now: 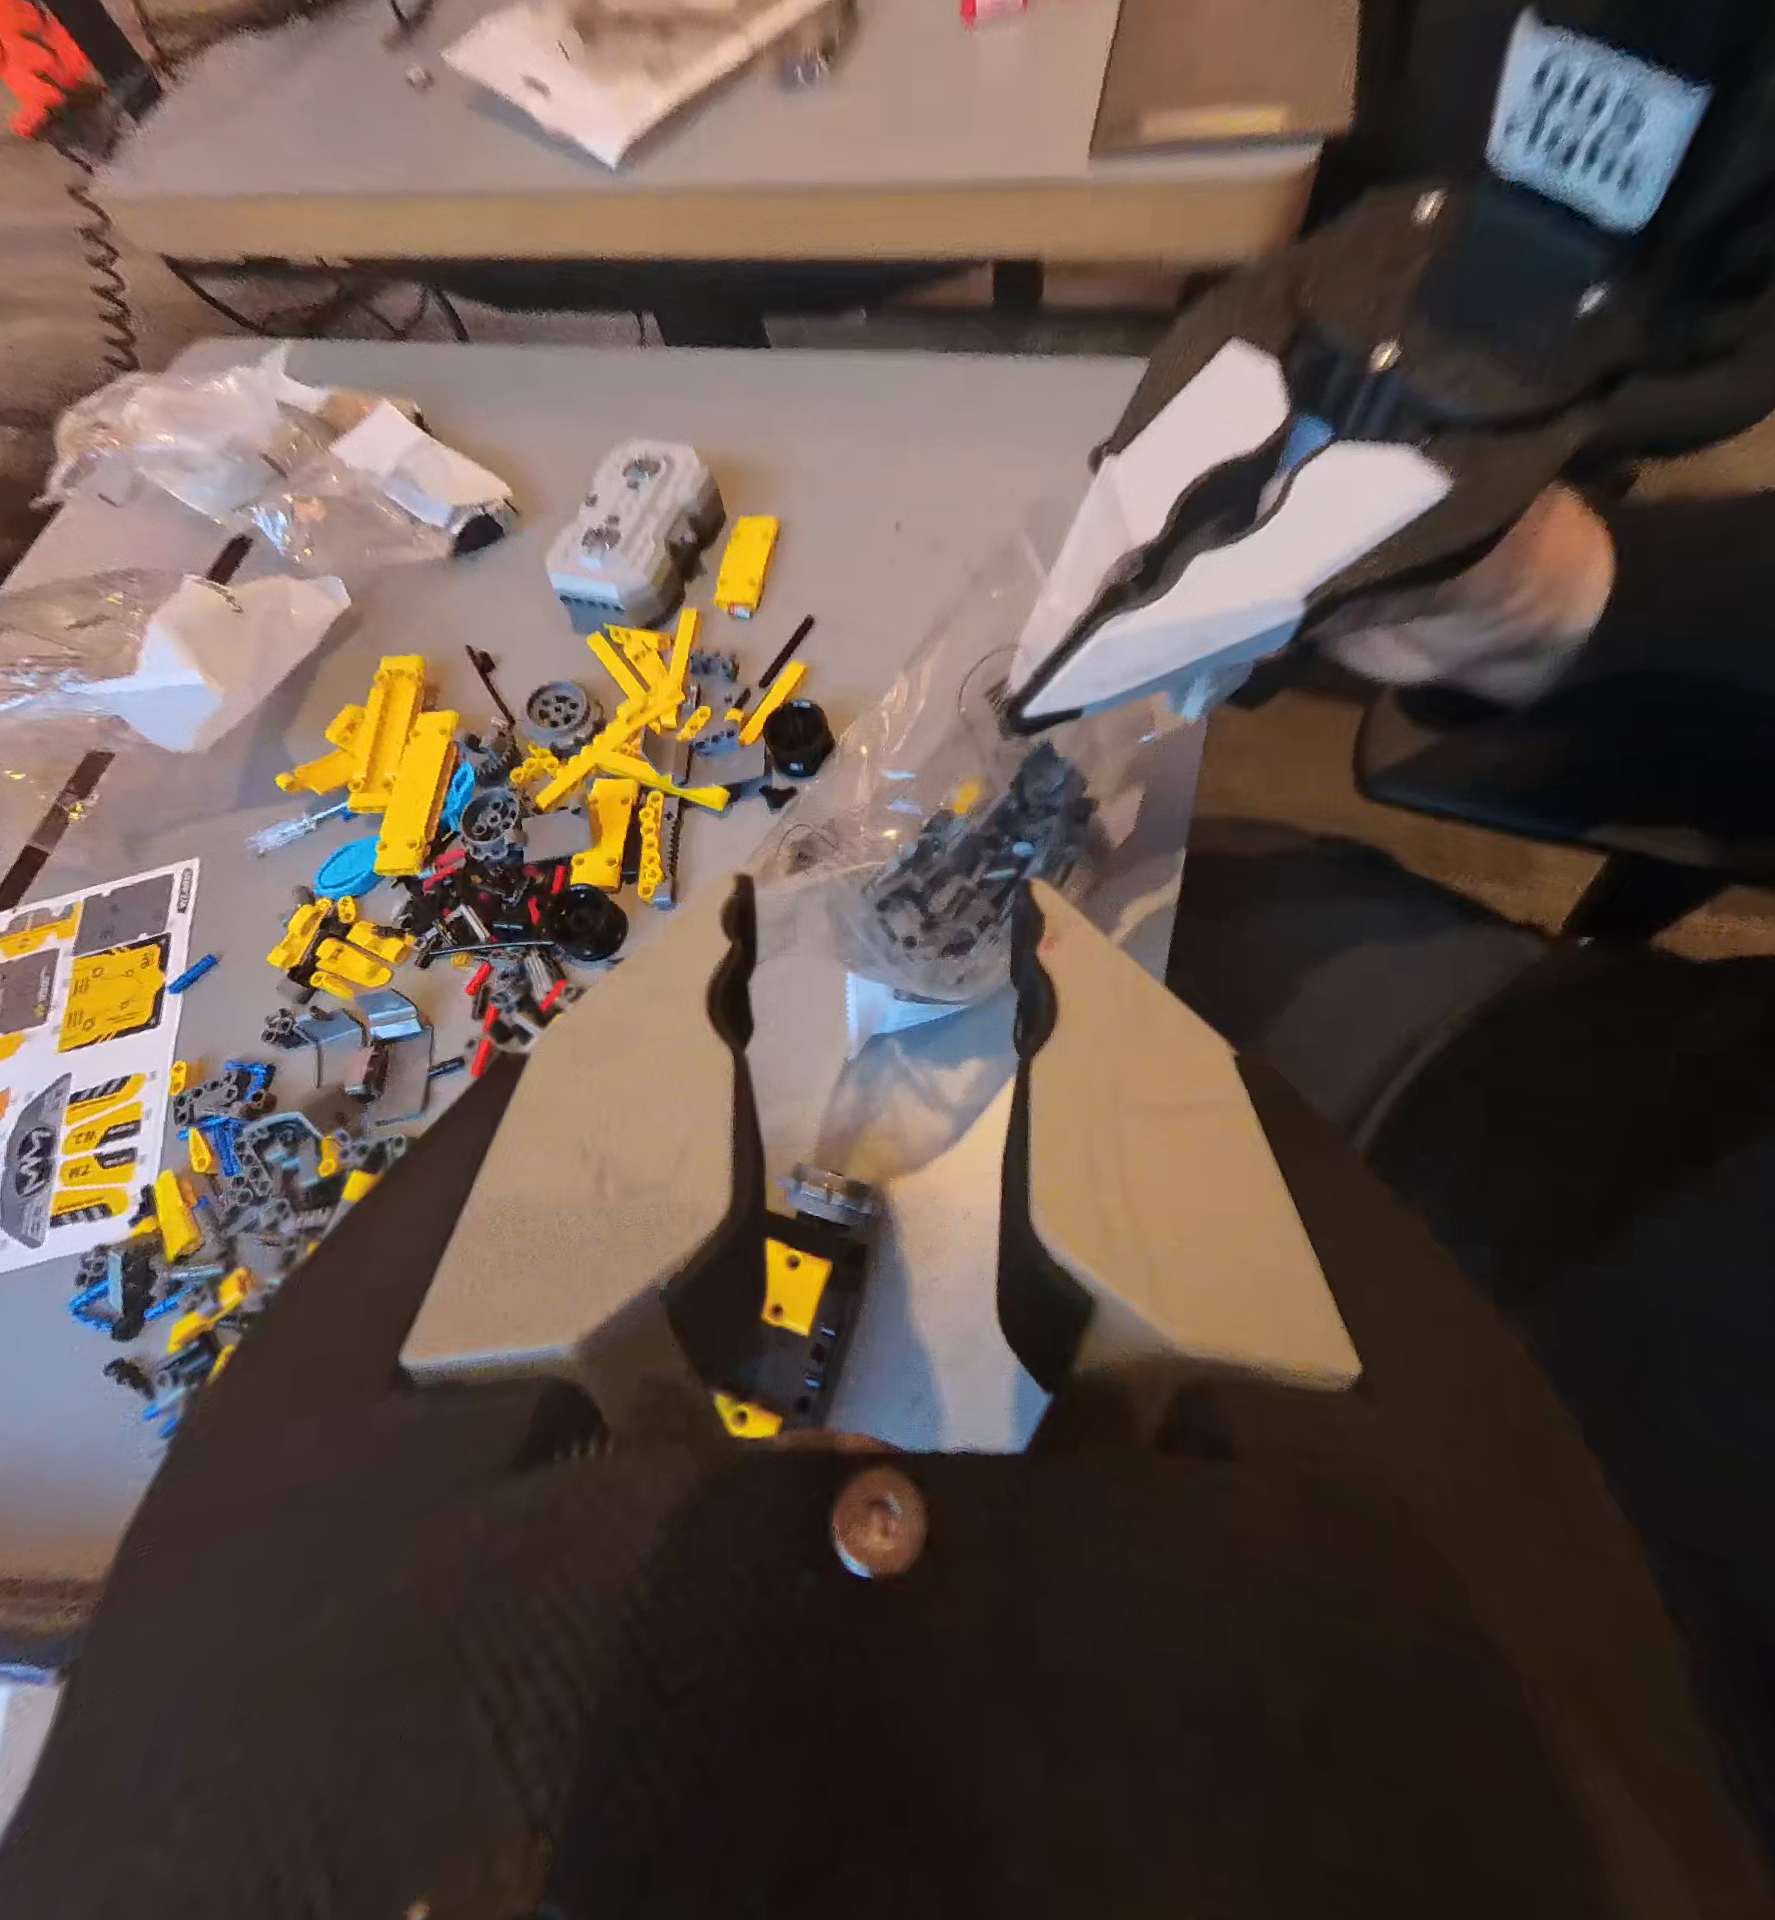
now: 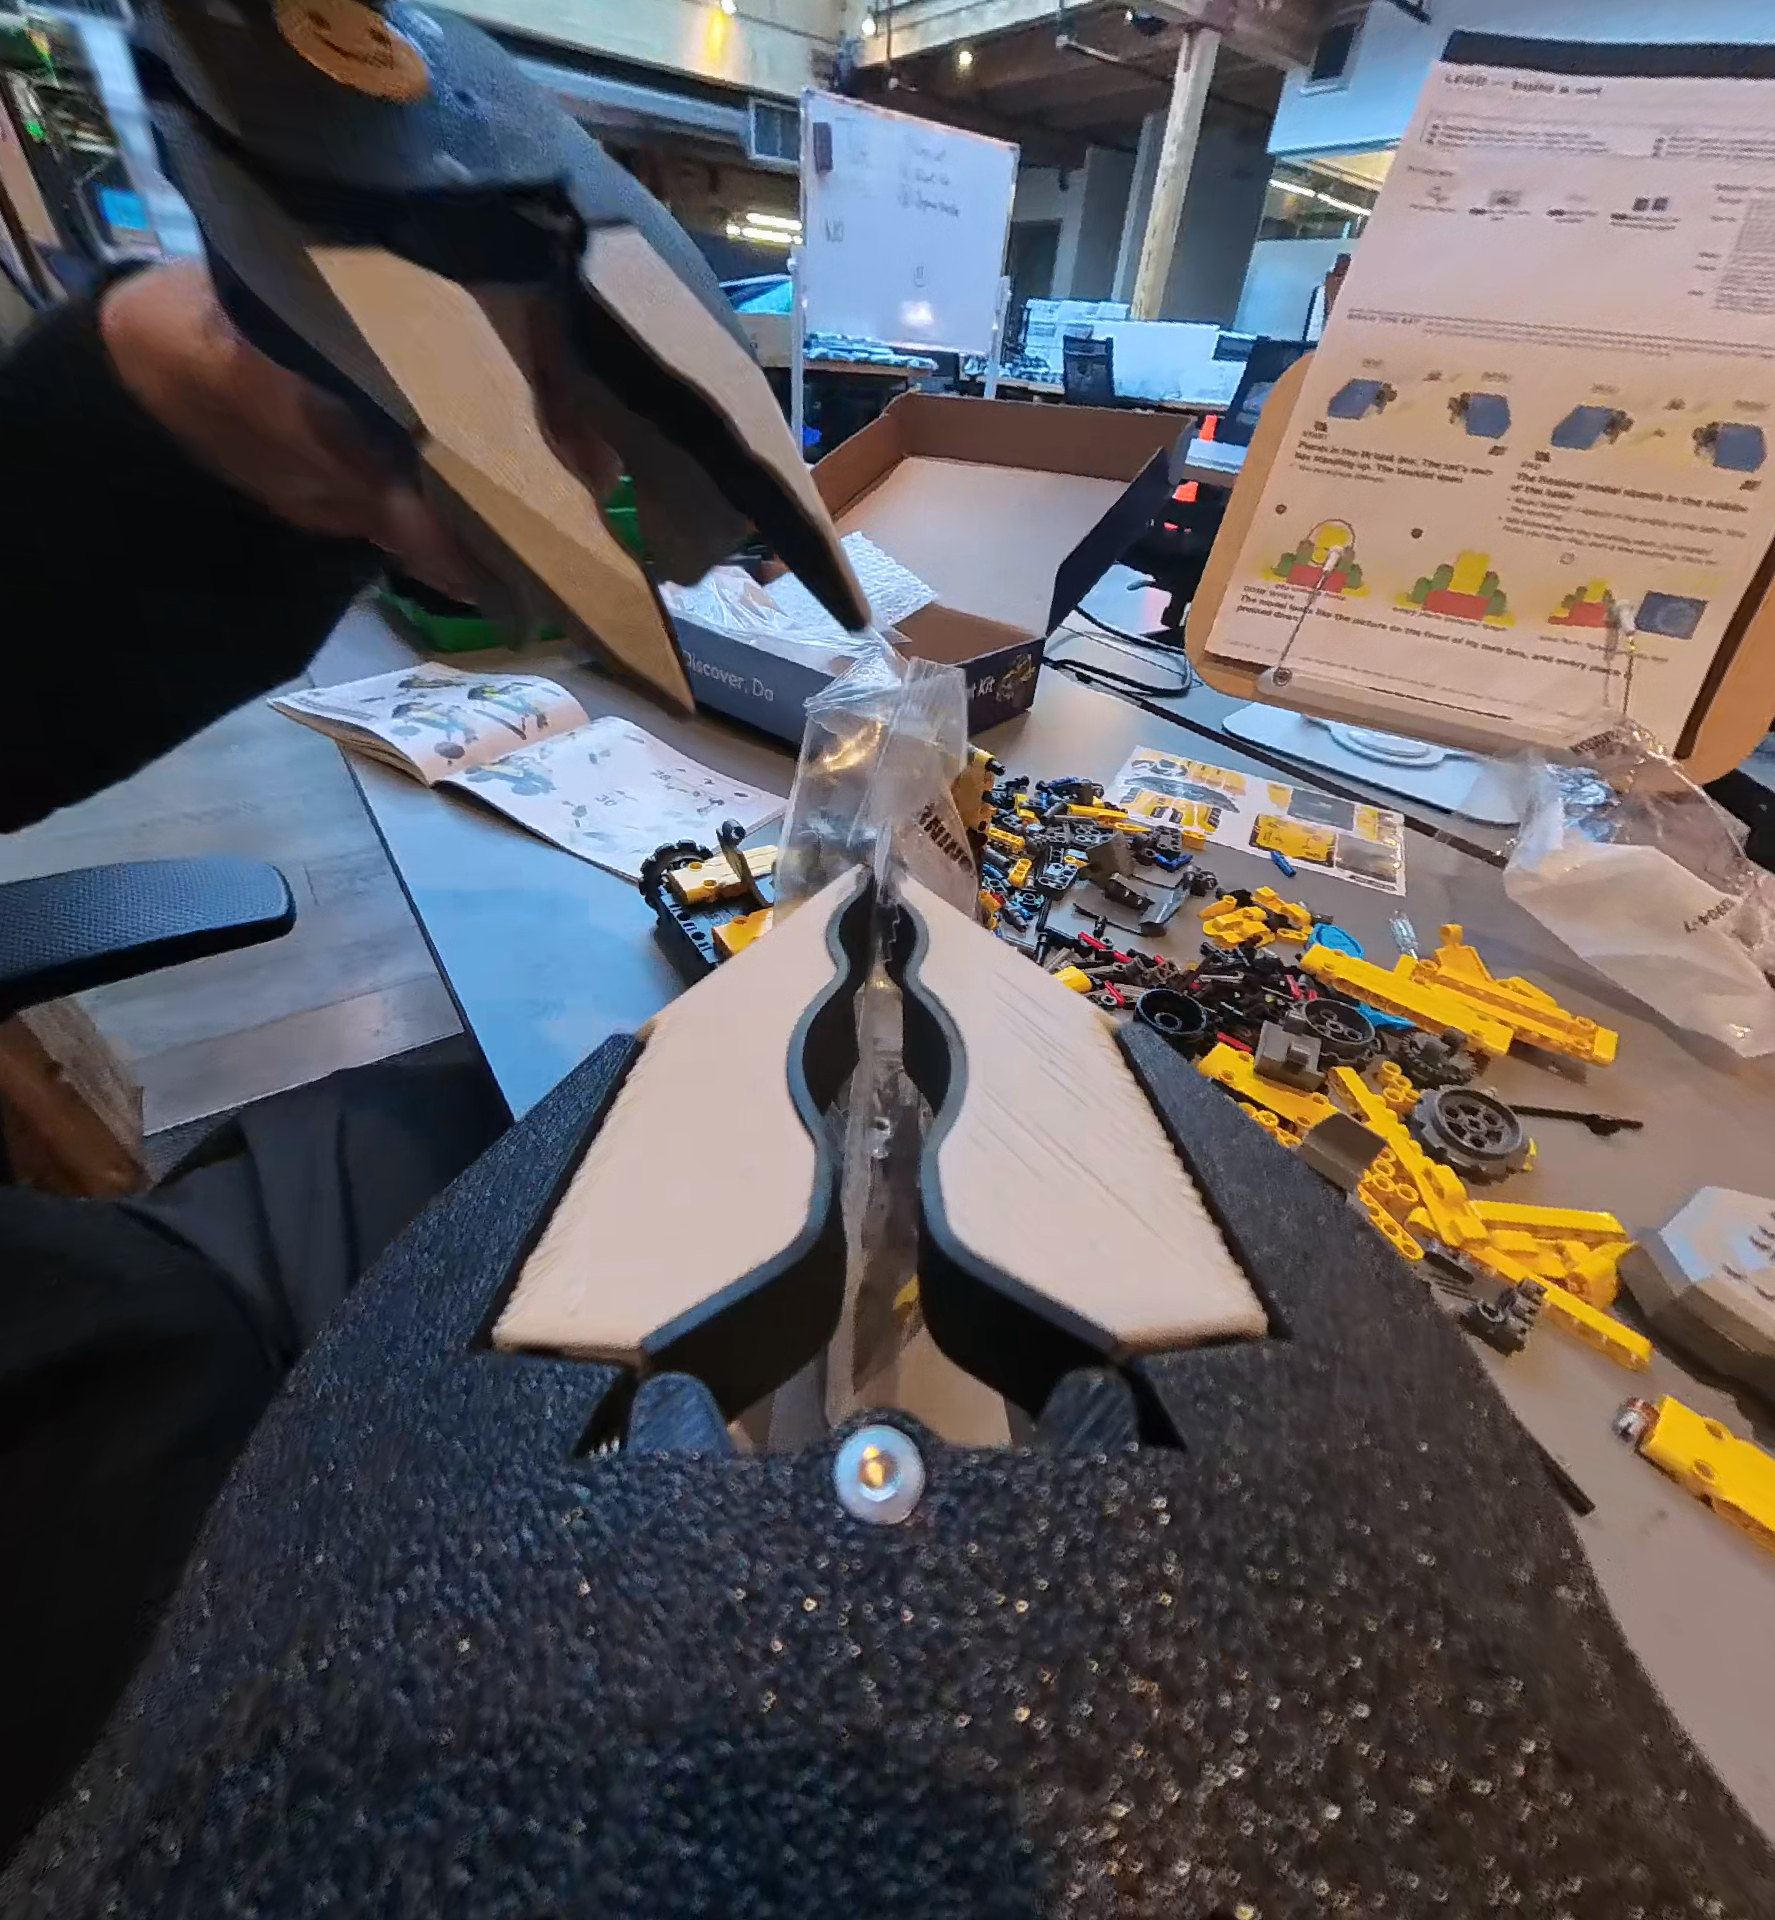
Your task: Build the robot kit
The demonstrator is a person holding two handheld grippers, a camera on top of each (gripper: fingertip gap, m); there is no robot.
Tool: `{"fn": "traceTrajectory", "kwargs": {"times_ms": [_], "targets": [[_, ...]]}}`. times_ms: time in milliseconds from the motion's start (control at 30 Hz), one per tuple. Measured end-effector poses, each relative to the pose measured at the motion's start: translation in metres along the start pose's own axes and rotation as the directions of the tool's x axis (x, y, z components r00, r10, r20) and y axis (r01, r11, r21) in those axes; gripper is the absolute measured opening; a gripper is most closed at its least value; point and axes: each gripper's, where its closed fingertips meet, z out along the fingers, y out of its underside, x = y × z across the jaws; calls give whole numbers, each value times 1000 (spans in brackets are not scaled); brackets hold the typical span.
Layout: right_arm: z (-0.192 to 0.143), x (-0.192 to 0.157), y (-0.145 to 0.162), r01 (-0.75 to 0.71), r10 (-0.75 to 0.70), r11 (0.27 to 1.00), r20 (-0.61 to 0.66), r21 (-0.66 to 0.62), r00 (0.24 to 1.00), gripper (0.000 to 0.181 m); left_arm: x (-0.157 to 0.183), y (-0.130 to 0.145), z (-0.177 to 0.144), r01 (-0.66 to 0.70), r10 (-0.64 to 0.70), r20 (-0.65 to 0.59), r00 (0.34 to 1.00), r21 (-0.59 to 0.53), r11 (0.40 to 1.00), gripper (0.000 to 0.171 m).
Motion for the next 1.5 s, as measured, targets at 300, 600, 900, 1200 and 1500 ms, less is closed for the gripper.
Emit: {"fn": "traceTrajectory", "kwargs": {"times_ms": [300,600,900,1200,1500], "targets": [[-2,-6,-2,41,-41,999,28,-9,999,0,-3,1,27,-43,40,-92,995,-36,998,36],[-2,-10,-1,58,-58,998,61,-5,996,0,8,-7,25,113,-109,-366,924,-11,994,0],[-3,-10,-4,82,-83,996,25,20,996,0,-14,-14,24,324,-277,-342,898,87,942,0],[-13,1,2,7,-6,999,-6,38,1000,0,-87,22,14,440,-432,-83,898,141,887,0],[-13,14,5,-46,48,997,-32,54,998,0,-77,17,17,429,-407,-163,899,139,892,0]]}}
